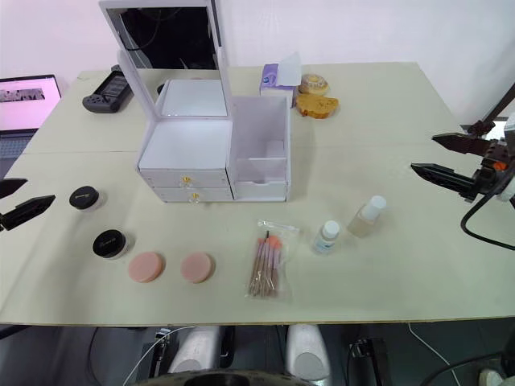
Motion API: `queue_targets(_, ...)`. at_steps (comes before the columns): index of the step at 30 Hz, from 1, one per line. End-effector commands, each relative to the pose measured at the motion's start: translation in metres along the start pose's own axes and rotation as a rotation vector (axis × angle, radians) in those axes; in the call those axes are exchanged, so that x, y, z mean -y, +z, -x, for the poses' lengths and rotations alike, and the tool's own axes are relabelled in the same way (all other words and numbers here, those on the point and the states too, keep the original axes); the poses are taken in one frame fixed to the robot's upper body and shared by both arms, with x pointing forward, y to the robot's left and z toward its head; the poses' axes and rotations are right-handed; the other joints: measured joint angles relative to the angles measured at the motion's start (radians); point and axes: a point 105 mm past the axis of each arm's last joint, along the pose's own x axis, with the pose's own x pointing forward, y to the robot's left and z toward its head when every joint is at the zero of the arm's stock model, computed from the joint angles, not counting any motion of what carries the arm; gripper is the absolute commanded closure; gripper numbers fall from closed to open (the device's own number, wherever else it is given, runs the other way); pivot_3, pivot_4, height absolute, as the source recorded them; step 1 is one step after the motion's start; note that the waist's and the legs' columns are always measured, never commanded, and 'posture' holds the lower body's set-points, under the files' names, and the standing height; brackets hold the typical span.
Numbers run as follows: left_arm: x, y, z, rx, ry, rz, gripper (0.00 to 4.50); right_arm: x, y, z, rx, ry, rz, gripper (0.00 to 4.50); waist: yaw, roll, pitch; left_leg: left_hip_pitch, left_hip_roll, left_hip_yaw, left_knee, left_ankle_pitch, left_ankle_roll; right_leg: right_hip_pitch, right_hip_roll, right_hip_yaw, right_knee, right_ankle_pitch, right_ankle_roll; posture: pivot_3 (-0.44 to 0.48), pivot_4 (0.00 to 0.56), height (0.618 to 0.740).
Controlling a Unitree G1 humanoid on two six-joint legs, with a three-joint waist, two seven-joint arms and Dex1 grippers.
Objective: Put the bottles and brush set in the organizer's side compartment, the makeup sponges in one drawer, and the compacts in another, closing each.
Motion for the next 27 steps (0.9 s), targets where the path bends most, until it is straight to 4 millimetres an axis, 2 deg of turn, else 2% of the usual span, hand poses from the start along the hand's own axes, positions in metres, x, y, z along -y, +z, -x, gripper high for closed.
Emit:
queue_targets(1,-0.001,0.008,0.005,-0.017,-0.008,-0.015,0.00,0.003,0.013,0.002,0.036,-0.006,0.044,0.04,0.000,0.000,0.000,0.000,0.000,0.000,0.000,0.000,0.000,0.000,0.000,0.000,0.000,0.000,0.000,0.000,0.150,0.740)
queue_targets(10,-0.005,0.017,0.002,0.011,0.034,-0.029,0.00,0.005,0.010,0.001,0.043,-0.015,0.042,0.04,0.000,0.000,0.000,0.000,0.000,0.000,0.000,0.000,0.000,0.000,0.000,0.000,0.000,0.000,0.000,0.000,0.150,0.740)
queue_targets(18,-0.003,0.022,-0.001,0.025,0.031,-0.036,0.00,0.007,0.012,-0.008,0.042,-0.012,0.043,0.04,-0.002,0.000,0.000,0.000,0.000,0.000,0.000,0.000,0.000,0.000,0.000,0.000,0.000,0.000,0.000,0.000,0.150,0.740)
queue_targets(20,0.002,0.021,0.001,0.017,-0.019,-0.009,0.00,0.007,0.012,-0.011,0.046,-0.014,0.043,0.04,-0.001,0.000,0.000,0.000,0.000,0.000,0.000,0.000,0.000,0.000,0.000,0.000,0.000,0.000,0.000,0.000,0.150,0.740)
queue_targets(23,0.003,0.029,0.003,0.046,-0.042,0.029,0.00,0.006,0.013,-0.012,0.052,-0.015,0.043,0.04,0.000,0.000,0.000,0.000,0.000,0.000,0.000,0.000,0.000,0.000,0.000,0.000,0.000,0.000,0.000,0.000,0.150,0.740)
queue_targets(27,0.013,0.055,0.000,0.146,-0.133,0.066,0.00,0.004,0.015,-0.010,0.052,-0.016,0.029,0.04,0.003,0.000,0.000,0.000,0.000,0.000,0.000,0.000,0.000,0.000,0.000,0.000,0.000,0.000,0.000,0.000,0.150,0.740)
